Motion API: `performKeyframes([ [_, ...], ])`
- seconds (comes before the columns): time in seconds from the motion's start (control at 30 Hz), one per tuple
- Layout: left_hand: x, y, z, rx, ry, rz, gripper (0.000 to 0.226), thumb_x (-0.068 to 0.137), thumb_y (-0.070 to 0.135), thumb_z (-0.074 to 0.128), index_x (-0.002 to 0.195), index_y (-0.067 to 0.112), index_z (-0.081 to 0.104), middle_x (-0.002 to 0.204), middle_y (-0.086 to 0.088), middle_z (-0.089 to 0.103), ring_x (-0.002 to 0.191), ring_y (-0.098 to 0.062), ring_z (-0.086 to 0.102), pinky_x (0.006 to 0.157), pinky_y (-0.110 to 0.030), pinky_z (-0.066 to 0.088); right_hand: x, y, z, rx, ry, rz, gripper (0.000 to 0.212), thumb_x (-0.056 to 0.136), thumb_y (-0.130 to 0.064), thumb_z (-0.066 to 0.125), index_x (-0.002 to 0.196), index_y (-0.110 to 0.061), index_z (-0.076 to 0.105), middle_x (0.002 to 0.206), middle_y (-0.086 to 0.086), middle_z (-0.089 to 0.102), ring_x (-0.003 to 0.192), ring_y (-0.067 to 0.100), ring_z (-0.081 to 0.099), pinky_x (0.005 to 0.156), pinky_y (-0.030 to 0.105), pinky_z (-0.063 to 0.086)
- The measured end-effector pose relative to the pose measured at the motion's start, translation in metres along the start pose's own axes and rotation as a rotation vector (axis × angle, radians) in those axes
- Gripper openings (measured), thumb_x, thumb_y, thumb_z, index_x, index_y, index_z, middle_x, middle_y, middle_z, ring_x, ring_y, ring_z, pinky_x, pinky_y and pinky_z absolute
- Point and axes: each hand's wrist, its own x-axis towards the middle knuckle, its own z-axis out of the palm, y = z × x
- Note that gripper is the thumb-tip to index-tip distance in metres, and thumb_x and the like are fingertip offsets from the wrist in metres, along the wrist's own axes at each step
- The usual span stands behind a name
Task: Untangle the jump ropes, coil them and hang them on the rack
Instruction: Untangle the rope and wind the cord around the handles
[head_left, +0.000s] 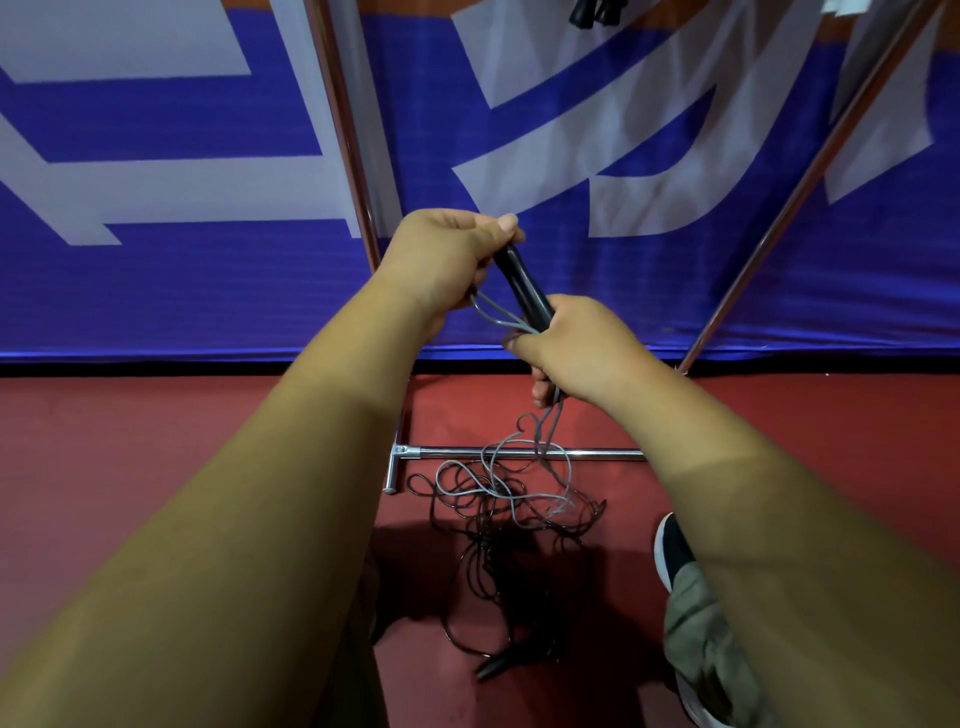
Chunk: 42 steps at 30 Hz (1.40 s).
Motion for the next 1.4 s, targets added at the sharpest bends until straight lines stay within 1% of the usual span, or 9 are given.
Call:
performKeyframes([
  [0.13,0.003,0.004,0.003,-0.263,0.028,-0.113,0.028,0.094,0.026,0.078,0.11,0.003,0.079,0.068,0.004,0.055,0.054,-0.007,0.046,0.049,-0.021,0.035,-0.001,-0.001,0.003,0.075,0.006,-0.032,0.017,0.103,-0.021,0.07,0.098,-0.01,0.058,0.065,0.01,0.057,0.047,0.023,0.062,0.053,0.039,0.061],
  [0.23,0.004,0.009,-0.003,-0.511,-0.157,-0.157,0.017,0.098,0.021,0.072,0.107,0.007,0.073,0.085,-0.002,0.069,0.075,-0.009,0.066,0.07,-0.023,0.05,-0.002,-0.003,0.002,0.23,-0.022,-0.019,0.018,0.104,-0.024,0.068,0.099,-0.011,0.057,0.07,0.01,0.055,0.051,0.021,0.061,0.058,0.046,0.065],
  [0.37,-0.001,0.011,-0.01,-0.369,-0.382,-0.089,0.023,0.098,0.013,0.069,0.121,0.009,0.072,0.108,-0.003,0.074,0.108,-0.016,0.072,0.098,-0.034,0.055,-0.004,-0.005,-0.003,0.345,-0.042,0.001,0.02,0.104,-0.026,0.069,0.109,-0.008,0.06,0.071,0.009,0.054,0.055,0.02,0.059,0.063,0.05,0.066],
  [0.6,-0.004,0.009,-0.01,-0.38,-0.328,-0.036,0.026,0.095,0.008,0.071,0.122,0.009,0.067,0.1,-0.003,0.076,0.099,-0.018,0.075,0.082,-0.031,0.062,-0.007,-0.007,-0.005,0.399,-0.088,-0.019,0.027,0.096,-0.017,0.08,0.111,-0.004,0.063,0.062,0.006,0.051,0.052,0.02,0.056,0.071,0.057,0.067],
  [0.8,-0.005,0.012,-0.012,-0.549,-0.384,-0.024,0.038,0.106,0.016,0.06,0.141,0.0,0.057,0.115,-0.004,0.072,0.107,-0.02,0.072,0.103,-0.039,0.056,-0.005,-0.009,-0.002,0.563,-0.154,-0.022,0.021,0.101,-0.02,0.075,0.11,-0.009,0.059,0.059,0.001,0.047,0.052,0.017,0.051,0.067,0.046,0.064],
  [0.97,-0.004,0.009,-0.01,-0.571,-0.345,-0.024,0.043,0.104,0.009,0.061,0.147,0.007,0.056,0.111,0.002,0.074,0.091,-0.013,0.07,0.089,-0.032,0.059,-0.009,-0.011,-0.005,0.592,-0.251,-0.027,0.019,0.1,-0.02,0.075,0.108,-0.012,0.059,0.061,0.0,0.046,0.052,0.015,0.051,0.068,0.044,0.062],
  [1.1,-0.004,0.009,-0.003,-0.456,-0.258,0.008,0.04,0.1,0.01,0.068,0.139,0.017,0.062,0.106,0.006,0.077,0.08,-0.009,0.068,0.074,-0.022,0.056,-0.007,-0.008,-0.003,0.54,-0.223,-0.013,0.028,0.095,-0.02,0.081,0.111,-0.011,0.061,0.061,0.002,0.049,0.053,0.016,0.054,0.07,0.045,0.063],
  [1.3,-0.008,0.008,0.012,-0.271,-0.046,0.136,0.047,0.092,0.004,0.078,0.134,0.009,0.057,0.086,0.004,0.073,0.077,-0.018,0.073,0.06,-0.024,0.054,-0.003,-0.006,0.001,0.466,-0.097,0.008,0.029,0.09,-0.025,0.087,0.103,-0.013,0.064,0.062,0.003,0.051,0.052,0.016,0.054,0.069,0.047,0.066],
  [1.4,-0.011,0.007,0.016,-0.171,0.026,0.211,0.044,0.093,0.004,0.078,0.13,0.008,0.055,0.087,0.001,0.068,0.076,-0.022,0.075,0.061,-0.025,0.056,-0.003,-0.006,0.001,0.478,-0.11,0.005,0.044,0.088,-0.029,0.088,0.117,-0.005,0.066,0.062,0.003,0.051,0.052,0.016,0.054,0.069,0.047,0.066],
])
